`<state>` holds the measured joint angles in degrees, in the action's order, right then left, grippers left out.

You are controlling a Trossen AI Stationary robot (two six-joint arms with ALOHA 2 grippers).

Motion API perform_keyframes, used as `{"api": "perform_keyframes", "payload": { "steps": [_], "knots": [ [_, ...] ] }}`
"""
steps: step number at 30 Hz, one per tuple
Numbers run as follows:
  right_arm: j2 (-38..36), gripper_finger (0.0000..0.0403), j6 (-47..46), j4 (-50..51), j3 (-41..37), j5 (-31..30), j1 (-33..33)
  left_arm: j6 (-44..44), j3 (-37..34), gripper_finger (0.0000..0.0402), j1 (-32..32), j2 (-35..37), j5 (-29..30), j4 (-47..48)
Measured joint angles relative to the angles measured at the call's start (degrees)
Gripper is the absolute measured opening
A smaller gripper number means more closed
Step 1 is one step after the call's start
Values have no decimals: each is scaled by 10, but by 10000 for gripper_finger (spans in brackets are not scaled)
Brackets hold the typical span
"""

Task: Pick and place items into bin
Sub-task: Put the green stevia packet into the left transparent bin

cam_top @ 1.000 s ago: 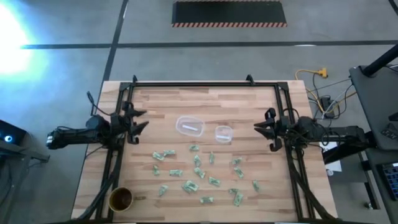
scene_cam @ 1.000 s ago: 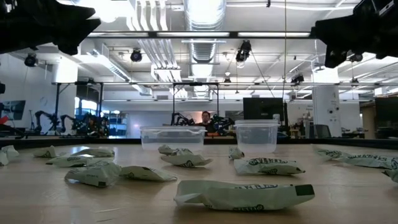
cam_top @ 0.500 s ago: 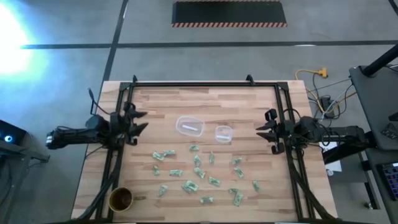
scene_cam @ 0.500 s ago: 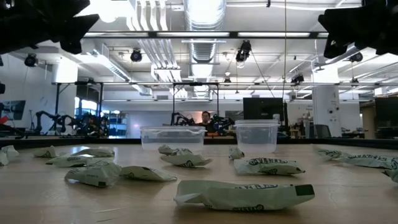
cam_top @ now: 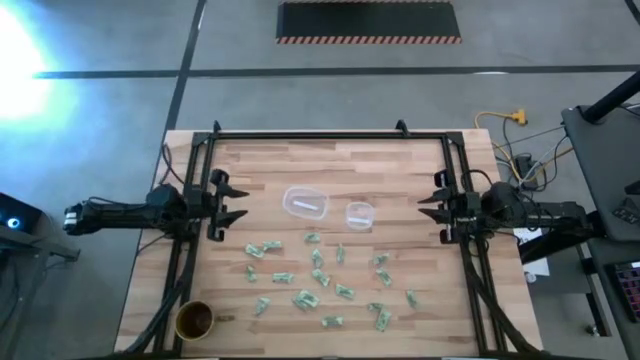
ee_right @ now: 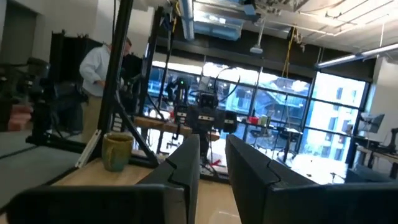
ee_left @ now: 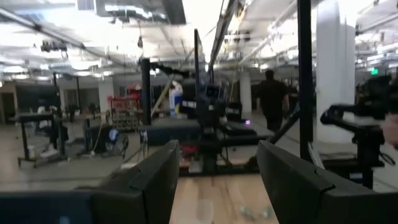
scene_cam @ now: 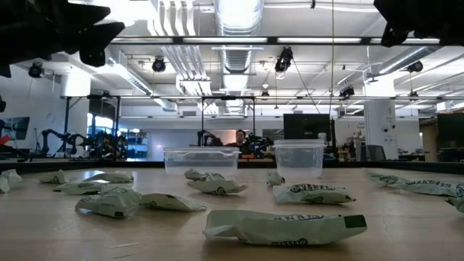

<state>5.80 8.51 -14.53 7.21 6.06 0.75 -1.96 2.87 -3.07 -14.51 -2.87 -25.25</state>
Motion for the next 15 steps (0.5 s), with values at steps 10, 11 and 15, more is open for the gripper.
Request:
{"api": "perform_keyframes", "payload": {
  "steps": [10,11,15],
  "knots": [
    [0,68,-9,57,17,0,0,0,-10,200,0,-40,0,2],
    [0,68,-9,55,17,0,0,0,-10,200,0,-43,0,2],
    [0,68,-24,54,17,0,0,1,-10,200,0,-54,0,2]
  ]
}}
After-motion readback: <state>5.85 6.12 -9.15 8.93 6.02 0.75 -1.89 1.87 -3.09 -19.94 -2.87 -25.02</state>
